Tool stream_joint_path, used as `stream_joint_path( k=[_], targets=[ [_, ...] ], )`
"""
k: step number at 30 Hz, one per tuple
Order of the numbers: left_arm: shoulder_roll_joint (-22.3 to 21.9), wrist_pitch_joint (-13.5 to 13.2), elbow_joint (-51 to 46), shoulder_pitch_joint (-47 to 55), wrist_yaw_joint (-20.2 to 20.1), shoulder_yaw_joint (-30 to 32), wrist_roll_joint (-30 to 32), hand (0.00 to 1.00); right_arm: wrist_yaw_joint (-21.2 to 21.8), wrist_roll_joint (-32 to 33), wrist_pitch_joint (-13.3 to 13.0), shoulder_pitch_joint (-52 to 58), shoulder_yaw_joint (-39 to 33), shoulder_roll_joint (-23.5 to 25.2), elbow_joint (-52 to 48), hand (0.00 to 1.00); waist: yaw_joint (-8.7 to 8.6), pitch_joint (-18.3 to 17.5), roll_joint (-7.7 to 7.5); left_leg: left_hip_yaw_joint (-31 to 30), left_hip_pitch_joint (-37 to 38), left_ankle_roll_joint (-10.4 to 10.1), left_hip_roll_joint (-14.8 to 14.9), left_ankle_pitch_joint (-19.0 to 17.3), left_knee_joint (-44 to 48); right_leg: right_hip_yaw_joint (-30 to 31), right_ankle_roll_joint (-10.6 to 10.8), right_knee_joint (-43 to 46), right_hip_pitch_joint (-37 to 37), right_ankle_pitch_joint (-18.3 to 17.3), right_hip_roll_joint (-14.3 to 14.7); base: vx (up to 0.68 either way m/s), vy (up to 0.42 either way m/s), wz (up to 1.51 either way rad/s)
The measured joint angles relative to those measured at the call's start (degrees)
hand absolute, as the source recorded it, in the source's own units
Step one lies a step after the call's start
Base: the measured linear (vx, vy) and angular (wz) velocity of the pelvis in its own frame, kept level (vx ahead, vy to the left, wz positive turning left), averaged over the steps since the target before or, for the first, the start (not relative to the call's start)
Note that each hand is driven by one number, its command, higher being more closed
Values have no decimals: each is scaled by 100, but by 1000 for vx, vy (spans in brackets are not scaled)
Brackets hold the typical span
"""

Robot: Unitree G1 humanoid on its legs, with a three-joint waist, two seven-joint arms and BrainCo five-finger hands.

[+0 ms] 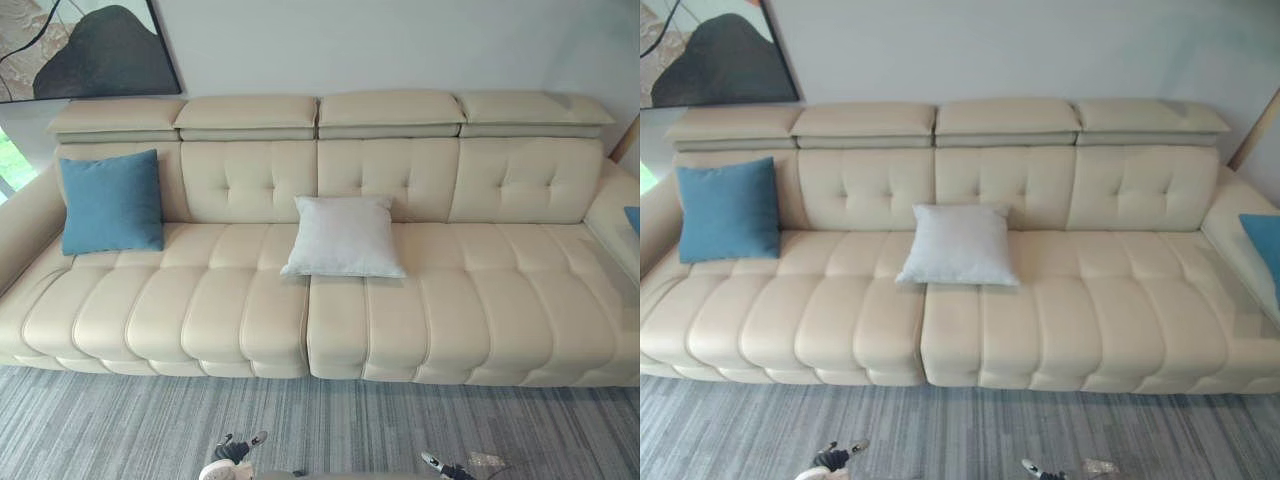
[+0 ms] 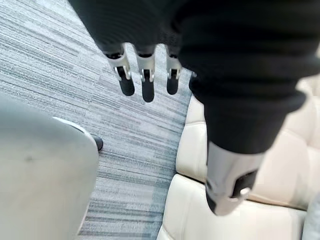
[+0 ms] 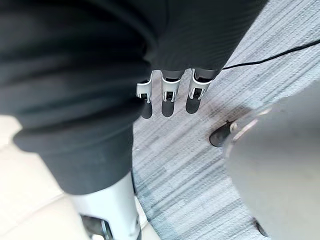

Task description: Pick up cushions and gather them together orderly.

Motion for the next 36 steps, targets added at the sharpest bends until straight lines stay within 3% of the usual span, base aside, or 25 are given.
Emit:
stream_joint_path(
  k=[6, 10, 11, 12, 13, 14, 15, 17, 19, 22, 23, 24, 25, 26, 27, 29, 30, 32, 33, 34, 35, 36],
  targets=[
    [21, -4, -2, -89, -92, -96, 123, 0, 2, 6, 0, -9, 5, -28, -23, 0, -15, 26, -2, 463, -9, -88, 77, -93, -121, 514, -23, -244, -227, 196, 78, 13, 23, -44],
    [9, 1, -10, -206, -108, -96, 210, 0, 6, 11, -21, -141, 195, 95, -296, 0, -14, 230, 44, 1207, -17, -141, 287, -487, 188, 1112, -16, -206, -630, 440, 248, 46, 38, -130],
    [-17, -1, -33, -220, -105, -100, 218, 0, 6, 10, -18, -227, 317, 105, -295, 0, -13, 257, 62, 1538, -64, -149, 462, -563, 266, 834, -109, -203, -826, 591, 329, 39, -27, -138],
    [-14, -2, -62, -232, -103, -107, 221, 0, 5, 6, -14, -330, 427, 118, -295, 0, 30, 268, 78, 1925, -136, -105, 614, -560, 349, -175, -445, -158, -1021, 544, 223, 64, -31, -147],
    [-3, 5, -67, -265, -100, -191, 222, 0, 3, 2, -14, -340, 433, 110, -295, 0, -9, 291, 76, 2080, -116, -107, 654, -564, 354, -667, -479, -95, -1055, 564, 124, 108, -24, -138],
    [18, 6, -76, -323, -102, -318, 229, 0, 1, -7, -12, -288, 437, 111, -292, 0, -13, 322, 84, 2225, -61, -107, 707, -564, 379, -1170, -370, -8, -1121, 737, 14, 137, -35, -121],
    [26, 5, -76, -377, -107, -476, 232, 0, 3, -25, -16, -280, 480, 67, -276, 0, -13, 372, 97, 2217, 55, -107, 723, -564, 460, -1404, -358, 11, -1100, 767, 73, 134, -58, -124],
    [14, -2, -77, -433, -113, -639, 229, 0, 0, -36, -15, -328, 619, -63, -230, 0, -25, 436, 201, 2231, 202, -131, 801, -580, 559, -1606, -368, 89, -1106, 761, 113, 130, -170, -124],
    [13, -17, -131, -535, -123, -841, 227, 0, 2, -55, -14, -362, 772, -189, -211, 0, -27, 500, 305, 2386, 259, -340, 958, -722, 887, -1918, -528, 272, -1221, 650, 164, 76, -152, -120],
    [17, -42, -131, -533, -129, -909, 224, 0, 6, -42, -13, -218, 756, -171, -214, 0, -73, 533, 365, 2230, 13, -433, 1513, -828, 2450, -1540, -635, 288, -1006, 418, 471, 149, -159, -84],
    [-12, -40, -139, -537, -129, -888, 220, 0, 4, -1, -18, -187, 754, -193, -236, 0, -91, 575, 420, 1906, -208, -107, 1775, -700, 3261, -1420, -699, 313, -880, 313, 655, 162, -151, -70],
    [-61, -32, -189, -496, -146, -878, 213, 0, -3, 8, -15, -167, 772, -211, -294, 0, -84, 605, 458, 1194, -621, 530, 1816, -207, 4187, -1203, -763, 405, -799, 202, 794, 101, -102, -81],
    [-59, -45, -282, -469, -143, -879, 212, 0, -7, 12, -22, -152, 774, -208, -333, 0, -75, 605, 430, 905, -867, 663, 1778, 23, 4520, -1005, -797, 419, -781, 164, 813, 199, -47, -111],
    [-65, -50, -345, -429, -128, -901, 205, 0, -14, 26, -23, -192, 765, -212, -355, 0, 30, 571, 409, 376, -1130, 145, 1439, -542, 4547, -669, -855, 394, -793, 73, 818, 172, 41, -112],
    [-91, -52, -384, -410, -132, -937, 194, 0, -16, 70, -43, -307, 743, -252, -322, 0, 25, 601, 426, 111, -1256, -9, 1168, -931, 4234, -469, -859, 382, -811, 71, 810, 250, 54, -134],
    [-160, -51, -574, -408, -123, -969, 162, 0, -64, 116, -36, -367, 699, -261, -362, 0, 58, 641, 458, -267, -1536, -24, 589, -1288, 3083, 27, -886, 313, -768, 63, 802, 236, 52, -125],
    [-196, -60, -683, -366, -115, -964, 160, 0, -79, 117, -27, -334, 685, -232, -433, 0, 94, 646, 458, -571, -1617, -142, 279, -1229, 2373, 282, -840, 289, -684, 3, 794, 238, 72, -110],
    [-219, -67, -711, -325, -112, -937, 161, 0, -101, 117, -26, -339, 621, -207, -493, 0, 104, 635, 481, -966, -1577, -306, 57, -968, 1561, 559, -792, 284, -569, -94, 819, 257, 128, -114],
    [-232, -73, -711, -283, -115, -939, 165, 0, -118, 117, -43, -347, 585, -178, -499, 0, 146, 613, 502, -1259, -1478, -183, -16, -349, 1033, 931, -666, 328, -449, -241, 879, 333, 203, -122],
    [-228, -76, -712, -263, -115, -939, 166, 0, -118, 117, -43, -343, 585, -160, -498, 0, 172, 584, 498, -1252, -1419, -118, -30, -221, 1036, 1056, -608, 349, -435, -284, 895, 360, 229, -126],
    [-204, -73, -704, -269, -115, -939, 167, 0, -122, 117, -43, -344, 577, -93, -491, 0, 204, 515, 459, -1094, -1370, -38, -58, -249, 1128, 1259, -547, 408, -426, -383, 868, 412, 228, -99],
    [-163, -65, -704, -258, -116, -937, 169, 0, -117, 117, -44, -337, 587, -18, -495, 0, 220, 440, 317, -744, -1338, 16, -50, -496, 1237, 1457, -405, 553, -433, -478, 771, 407, 216, -118]
  ],
)
